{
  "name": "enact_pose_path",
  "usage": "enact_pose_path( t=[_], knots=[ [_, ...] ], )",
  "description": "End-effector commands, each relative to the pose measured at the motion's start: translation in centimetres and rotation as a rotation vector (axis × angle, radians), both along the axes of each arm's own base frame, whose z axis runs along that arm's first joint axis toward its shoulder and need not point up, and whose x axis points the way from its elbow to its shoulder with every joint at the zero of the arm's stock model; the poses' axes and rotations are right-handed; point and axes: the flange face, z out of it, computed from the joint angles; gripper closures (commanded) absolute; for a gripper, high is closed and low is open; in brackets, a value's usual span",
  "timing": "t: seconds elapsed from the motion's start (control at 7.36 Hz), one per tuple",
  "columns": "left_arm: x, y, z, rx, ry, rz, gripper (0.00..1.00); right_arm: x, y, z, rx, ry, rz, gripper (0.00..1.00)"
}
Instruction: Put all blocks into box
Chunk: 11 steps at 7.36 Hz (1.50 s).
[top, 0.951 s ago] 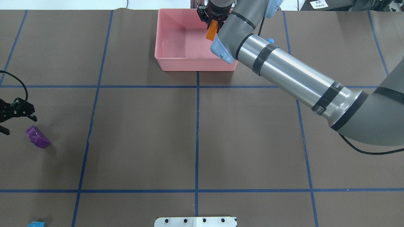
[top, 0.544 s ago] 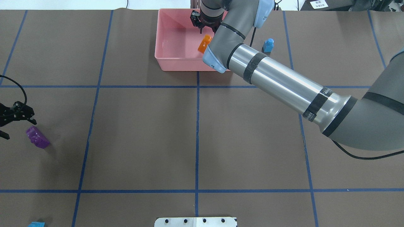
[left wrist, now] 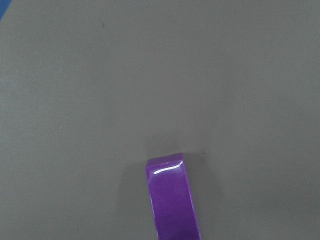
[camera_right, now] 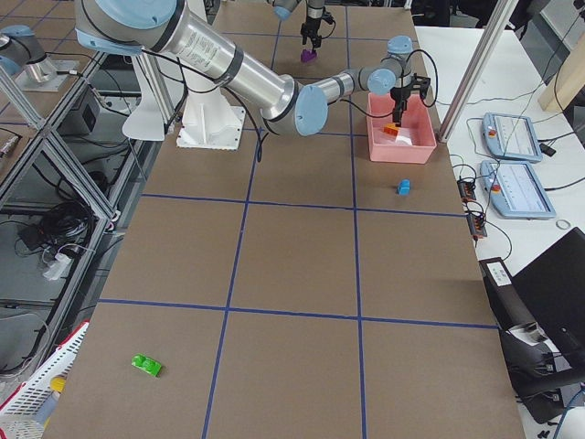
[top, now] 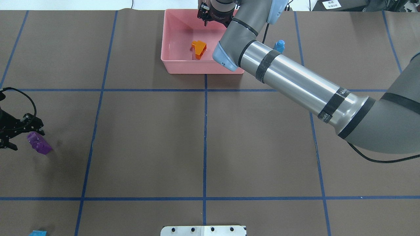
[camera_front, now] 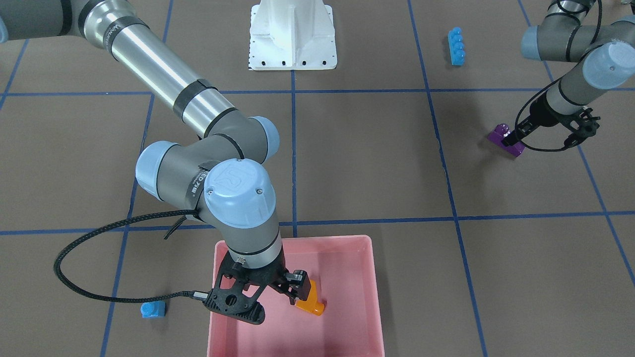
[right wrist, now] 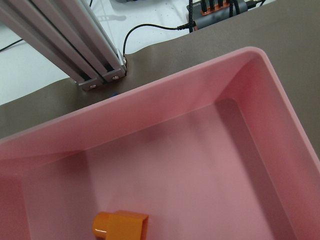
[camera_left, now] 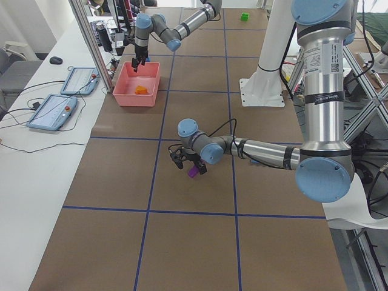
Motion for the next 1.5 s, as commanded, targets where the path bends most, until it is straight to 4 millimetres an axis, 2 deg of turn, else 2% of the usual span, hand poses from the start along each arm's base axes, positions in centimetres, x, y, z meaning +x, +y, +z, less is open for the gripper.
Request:
enact_pose_path(
  t=[0.0, 0.14, 0.27, 0.41, 0.54, 0.68, 0.82, 0.95, 1.09, 1.22, 1.36],
  knots=[
    [0.4, 0.2, 1.6, -0.017, -0.005, -0.007, 0.09, 3.8, -1.1, 1.3, -0.009, -0.033, -0.008, 0.0],
    [0.7, 0.4, 1.4, -0.018, 0.0, -0.008, 0.26, 6.4, -0.9, 3.5, 0.016, -0.038, -0.022, 0.0],
    [0.9, 0.5, 1.4, -0.018, 0.002, -0.005, 0.47, 7.0, -0.6, 4.6, 0.019, -0.037, -0.021, 0.0],
    [0.9, 0.5, 1.2, -0.016, 0.004, -0.005, 0.88, 7.7, -0.5, 4.8, 0.019, -0.044, -0.023, 0.0],
    [1.0, 0.4, 0.8, -0.012, 0.009, -0.005, 1.0, 10.4, 0.1, 7.4, 0.016, -0.061, -0.036, 0.0],
    [1.5, 0.0, -1.6, -0.005, 0.053, -0.007, 1.0, 13.4, 0.4, 9.7, 0.033, -0.064, -0.057, 0.0],
    [3.1, -1.3, -6.1, -0.009, 0.132, 0.0, 1.0, 14.9, 0.5, 12.7, 0.025, -0.058, -0.085, 0.0],
    [5.1, -3.5, -10.0, -0.007, 0.178, -0.005, 1.0, 18.0, 0.7, 16.1, 0.052, -0.027, -0.102, 0.0],
    [7.7, -6.7, -15.8, 0.04, 0.219, -0.007, 1.0, 21.6, 1.6, 19.6, 0.07, -0.015, -0.136, 0.0],
    [10.1, -9.9, -20.3, 0.064, 0.232, -0.011, 1.0, 24.6, 2.1, 22.8, 0.058, -0.03, -0.17, 0.0],
    [11.7, -13.1, -24.8, 0.101, 0.26, -0.022, 1.0, 27.5, 2.6, 25.3, 0.056, -0.032, -0.184, 0.0]
  ],
)
